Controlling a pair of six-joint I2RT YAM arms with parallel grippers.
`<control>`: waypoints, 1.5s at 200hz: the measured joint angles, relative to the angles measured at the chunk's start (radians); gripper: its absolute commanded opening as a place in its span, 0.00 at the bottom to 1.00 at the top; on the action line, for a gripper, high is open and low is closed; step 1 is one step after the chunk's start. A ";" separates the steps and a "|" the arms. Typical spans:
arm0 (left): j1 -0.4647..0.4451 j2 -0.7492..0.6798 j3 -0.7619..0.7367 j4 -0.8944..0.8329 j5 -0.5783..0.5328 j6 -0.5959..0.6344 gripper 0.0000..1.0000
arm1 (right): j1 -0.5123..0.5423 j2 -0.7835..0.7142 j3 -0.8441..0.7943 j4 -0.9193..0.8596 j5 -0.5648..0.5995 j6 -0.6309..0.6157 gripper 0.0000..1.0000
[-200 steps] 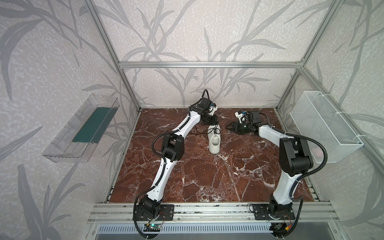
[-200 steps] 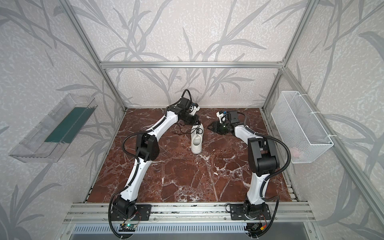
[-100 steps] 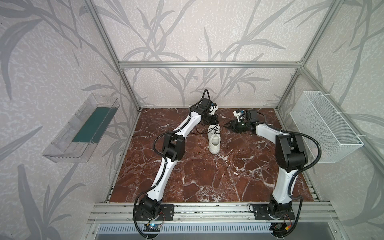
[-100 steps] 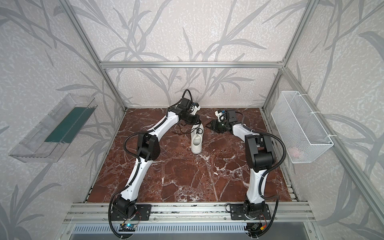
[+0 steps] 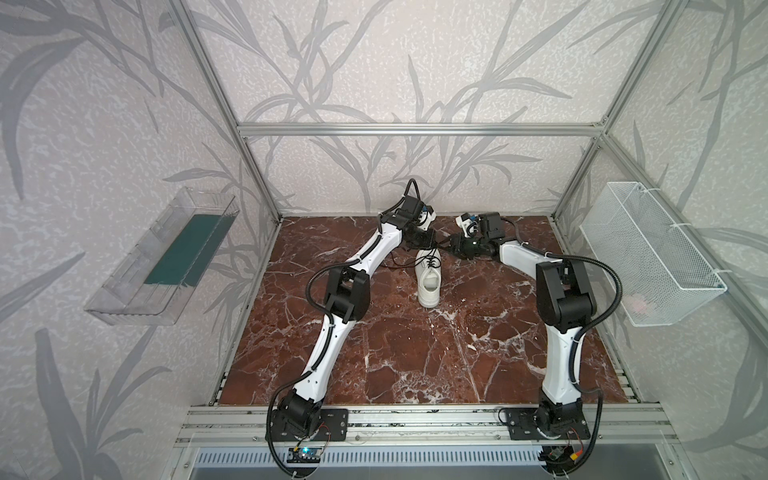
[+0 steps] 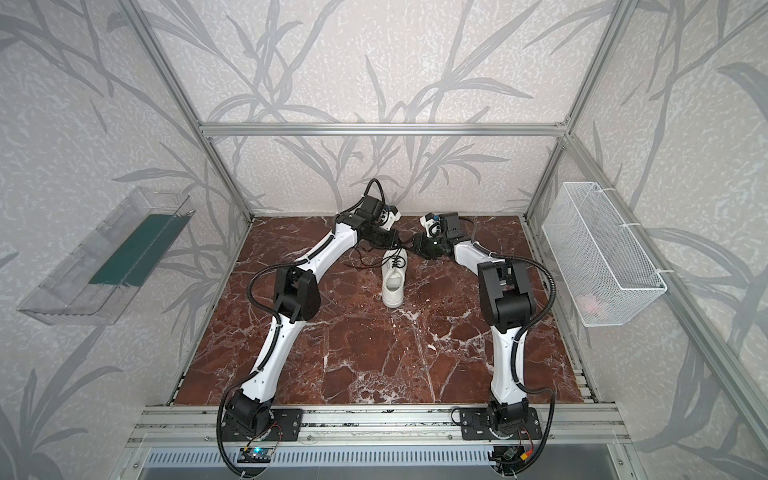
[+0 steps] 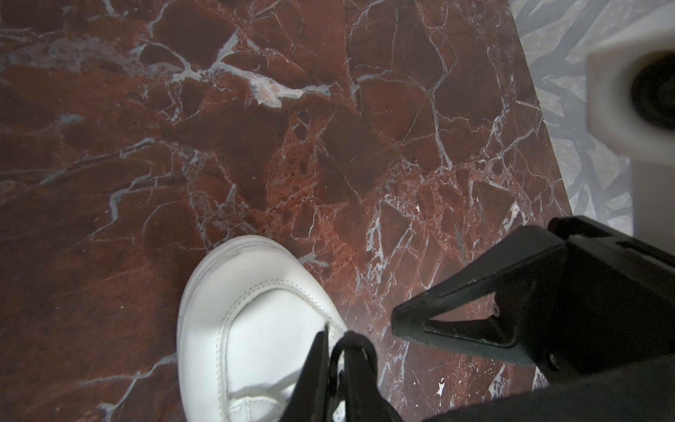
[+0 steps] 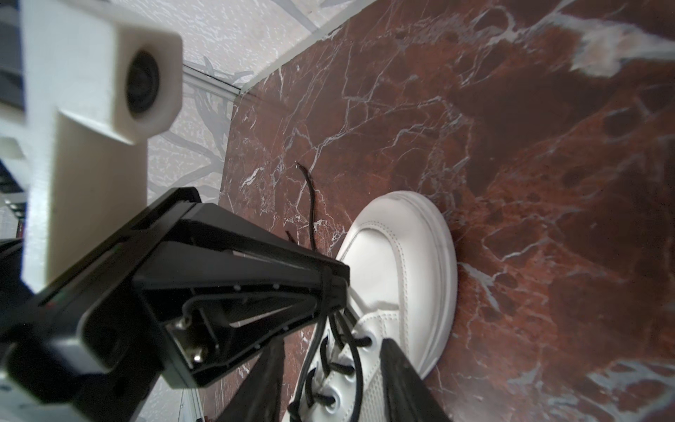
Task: Tie the shoes
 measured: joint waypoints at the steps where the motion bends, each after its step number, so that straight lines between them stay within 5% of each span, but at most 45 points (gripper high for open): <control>1: 0.000 0.000 0.000 0.000 0.000 0.000 0.14 | 0.000 0.000 0.001 0.000 0.000 0.000 0.44; 300: 0.031 -0.108 -0.104 0.001 -0.003 0.098 0.38 | -0.002 0.134 0.083 -0.073 0.043 0.011 0.48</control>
